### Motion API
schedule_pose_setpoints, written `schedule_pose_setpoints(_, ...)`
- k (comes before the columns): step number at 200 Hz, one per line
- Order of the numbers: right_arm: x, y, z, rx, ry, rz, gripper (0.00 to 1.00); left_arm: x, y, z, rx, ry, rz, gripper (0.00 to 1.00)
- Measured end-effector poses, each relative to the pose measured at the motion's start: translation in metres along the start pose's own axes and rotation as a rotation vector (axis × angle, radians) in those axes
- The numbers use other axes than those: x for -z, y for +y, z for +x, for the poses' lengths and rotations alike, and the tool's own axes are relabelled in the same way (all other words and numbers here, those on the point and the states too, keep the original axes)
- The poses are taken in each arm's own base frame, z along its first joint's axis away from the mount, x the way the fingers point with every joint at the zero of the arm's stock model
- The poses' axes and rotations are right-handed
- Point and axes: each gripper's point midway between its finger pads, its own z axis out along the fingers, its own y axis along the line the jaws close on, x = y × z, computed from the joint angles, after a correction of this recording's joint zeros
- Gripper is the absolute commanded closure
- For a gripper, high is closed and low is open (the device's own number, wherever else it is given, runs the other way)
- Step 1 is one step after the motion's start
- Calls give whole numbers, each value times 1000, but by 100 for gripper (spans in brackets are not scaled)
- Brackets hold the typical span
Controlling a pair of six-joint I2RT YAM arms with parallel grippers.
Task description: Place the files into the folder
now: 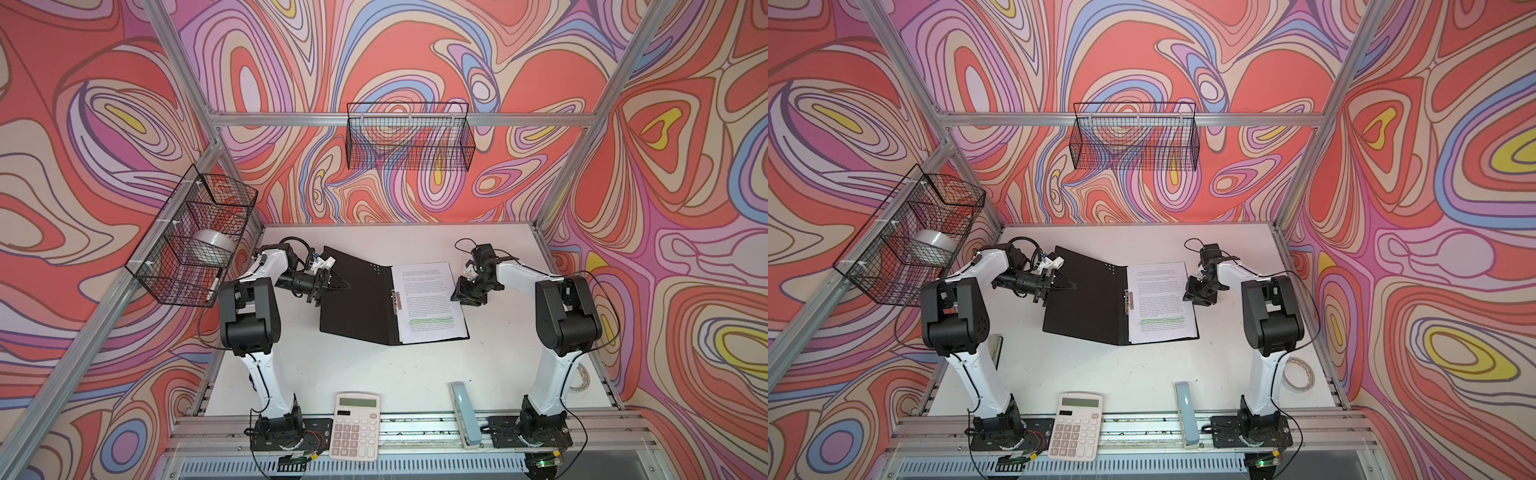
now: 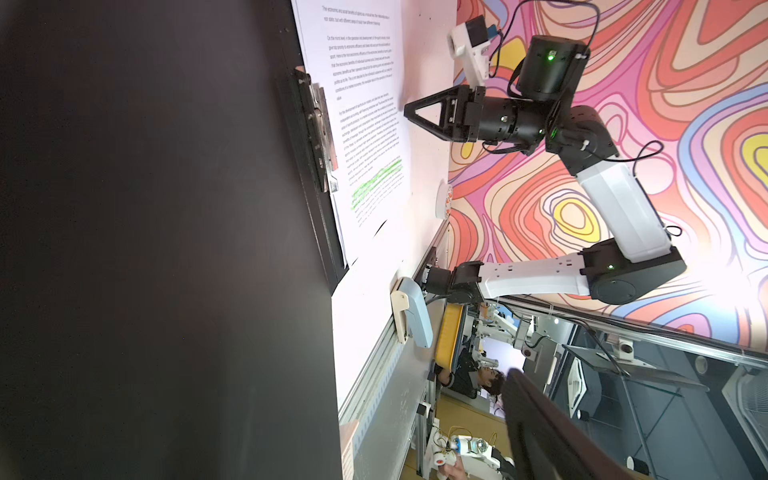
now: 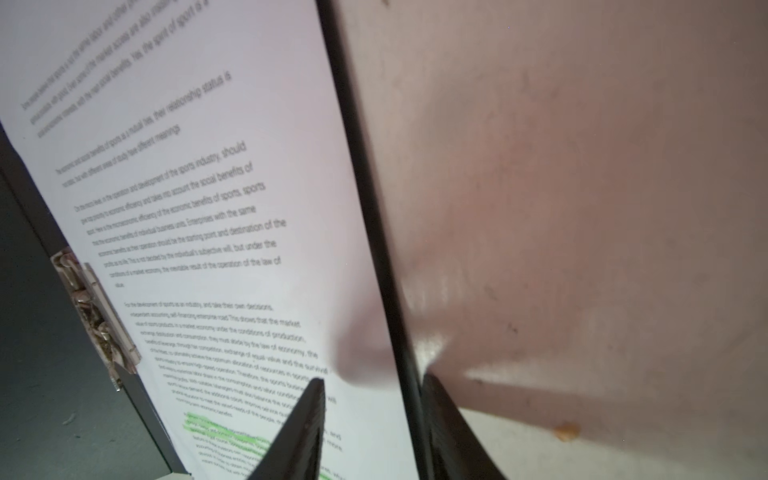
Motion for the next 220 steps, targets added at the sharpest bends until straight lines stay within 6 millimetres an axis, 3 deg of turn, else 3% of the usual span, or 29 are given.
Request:
schedule_pose_setpoints(170,-1,5,3,-3,16,-28,59,26,-65,-8,-132,-64,10,14)
schedule_pose_setpoints(220,0,8,1,-1,32,-36,59,18,-90,-3,-197,-54,-22,14)
